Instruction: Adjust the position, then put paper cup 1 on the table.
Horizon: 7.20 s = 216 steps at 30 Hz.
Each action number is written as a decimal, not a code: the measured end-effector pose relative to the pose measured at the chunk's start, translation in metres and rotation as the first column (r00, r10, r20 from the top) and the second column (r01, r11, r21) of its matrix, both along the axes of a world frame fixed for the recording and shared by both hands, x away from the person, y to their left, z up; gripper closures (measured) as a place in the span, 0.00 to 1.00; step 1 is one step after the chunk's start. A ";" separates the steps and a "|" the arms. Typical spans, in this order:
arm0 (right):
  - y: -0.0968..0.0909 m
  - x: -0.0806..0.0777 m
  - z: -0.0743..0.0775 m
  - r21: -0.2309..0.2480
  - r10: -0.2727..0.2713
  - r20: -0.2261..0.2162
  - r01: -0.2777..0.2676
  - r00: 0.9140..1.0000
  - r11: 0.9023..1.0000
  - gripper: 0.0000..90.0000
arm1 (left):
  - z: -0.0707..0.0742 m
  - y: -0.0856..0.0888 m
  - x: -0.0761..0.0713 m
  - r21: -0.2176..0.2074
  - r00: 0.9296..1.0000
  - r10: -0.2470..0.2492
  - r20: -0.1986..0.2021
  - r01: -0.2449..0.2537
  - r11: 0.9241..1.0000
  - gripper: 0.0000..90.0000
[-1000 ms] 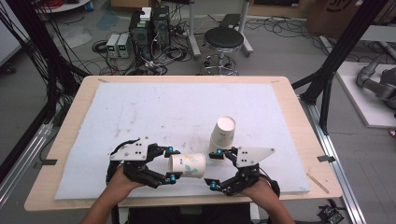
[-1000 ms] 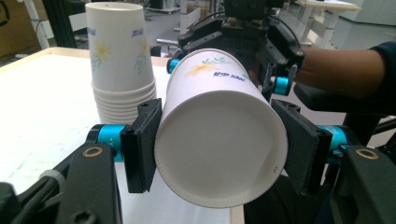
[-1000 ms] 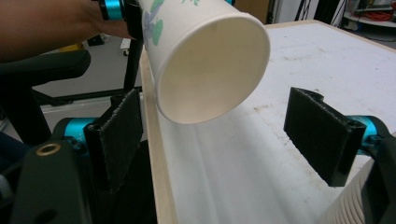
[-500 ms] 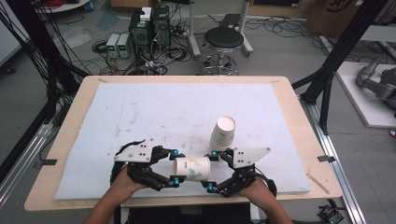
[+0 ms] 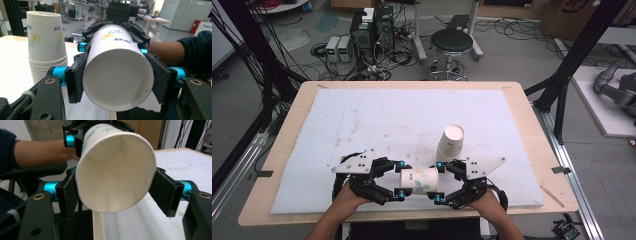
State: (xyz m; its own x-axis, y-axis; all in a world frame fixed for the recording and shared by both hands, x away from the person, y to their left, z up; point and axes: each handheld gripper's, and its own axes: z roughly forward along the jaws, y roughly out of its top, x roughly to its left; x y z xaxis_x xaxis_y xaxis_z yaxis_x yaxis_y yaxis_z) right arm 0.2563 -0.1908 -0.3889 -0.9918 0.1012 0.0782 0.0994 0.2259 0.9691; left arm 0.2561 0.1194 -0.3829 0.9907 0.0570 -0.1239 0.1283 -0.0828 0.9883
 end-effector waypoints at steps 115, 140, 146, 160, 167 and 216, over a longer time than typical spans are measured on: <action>0.055 0.018 0.045 -0.570 0.018 0.046 0.011 0.999 0.821 0.27 | -0.012 -0.026 0.014 0.551 0.998 0.051 0.025 -0.056 0.832 0.40; -0.049 0.004 0.019 -0.253 -0.335 0.018 0.328 0.942 0.910 0.24 | -0.034 0.013 0.023 0.302 0.952 0.305 0.009 -0.294 0.907 0.37; -0.065 0.004 0.014 -0.210 -0.443 0.056 0.444 0.895 0.871 0.23 | -0.032 0.028 0.025 0.216 0.919 0.393 0.037 -0.391 0.895 0.36; -0.096 0.012 0.002 -0.182 -0.589 0.082 0.593 0.804 0.784 0.23 | -0.031 0.059 0.022 0.109 0.845 0.529 0.075 -0.535 0.838 0.36; -0.099 0.010 0.003 -0.166 -0.598 0.081 0.602 0.797 0.781 0.23 | -0.029 0.074 0.019 0.052 0.804 0.588 0.089 -0.593 0.804 0.36; -0.104 0.011 0.001 -0.165 -0.608 0.087 0.614 0.789 0.772 0.23 | -0.066 0.129 0.105 0.134 0.554 0.832 -0.003 -0.824 0.550 0.35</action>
